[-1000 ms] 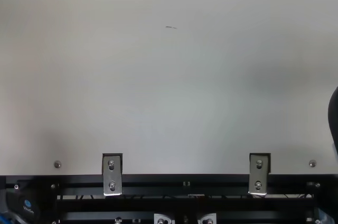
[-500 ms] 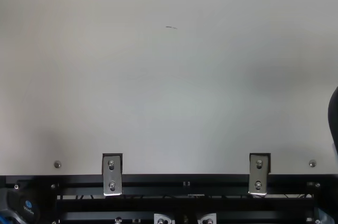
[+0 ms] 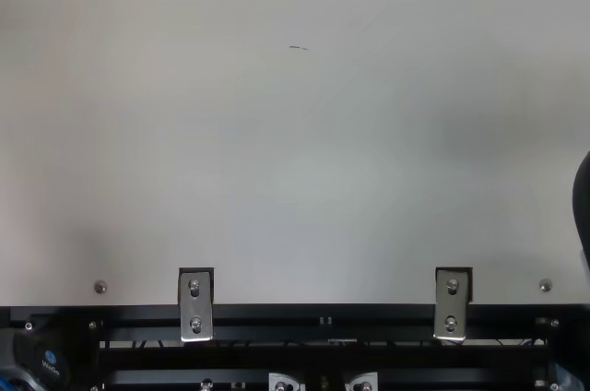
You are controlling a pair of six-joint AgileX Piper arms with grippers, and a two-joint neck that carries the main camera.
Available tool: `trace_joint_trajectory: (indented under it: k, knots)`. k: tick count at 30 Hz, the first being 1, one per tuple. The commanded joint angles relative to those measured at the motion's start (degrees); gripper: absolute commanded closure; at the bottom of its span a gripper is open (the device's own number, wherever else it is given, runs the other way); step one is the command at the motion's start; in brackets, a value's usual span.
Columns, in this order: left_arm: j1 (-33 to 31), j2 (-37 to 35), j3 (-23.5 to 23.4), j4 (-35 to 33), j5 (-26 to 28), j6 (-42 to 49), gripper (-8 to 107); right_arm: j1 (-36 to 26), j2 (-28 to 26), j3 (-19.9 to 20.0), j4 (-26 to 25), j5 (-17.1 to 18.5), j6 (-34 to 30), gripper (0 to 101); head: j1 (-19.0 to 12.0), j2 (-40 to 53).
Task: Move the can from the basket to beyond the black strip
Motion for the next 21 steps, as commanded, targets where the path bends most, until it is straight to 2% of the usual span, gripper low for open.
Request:
trace_joint_trajectory:
  k: [1, 11, 16, 21]
  knots:
    - [-0.36, -4.63, 2.67, 0.41, -0.94, 0.46, 89, 0.0, 0.0, 0.0, 0.0, 0.0, 0.0, 0, -1.91, 1.05]
    - [-2.57, -25.29, 14.37, 2.01, -3.76, 2.85, 89, 0.0, 0.0, 0.0, 0.0, 0.0, 0.0, 0, -1.91, 1.05]
    - [-3.53, -34.66, 17.58, 1.11, -2.04, 5.23, 89, 0.0, 0.0, 0.0, 0.0, 0.0, 0.0, 0, -1.91, 1.05]
    - [-4.36, -42.59, 18.65, -3.81, 1.82, 10.86, 89, 0.0, 0.0, 0.0, 0.0, 0.0, 0.0, 0, -1.91, 1.05]
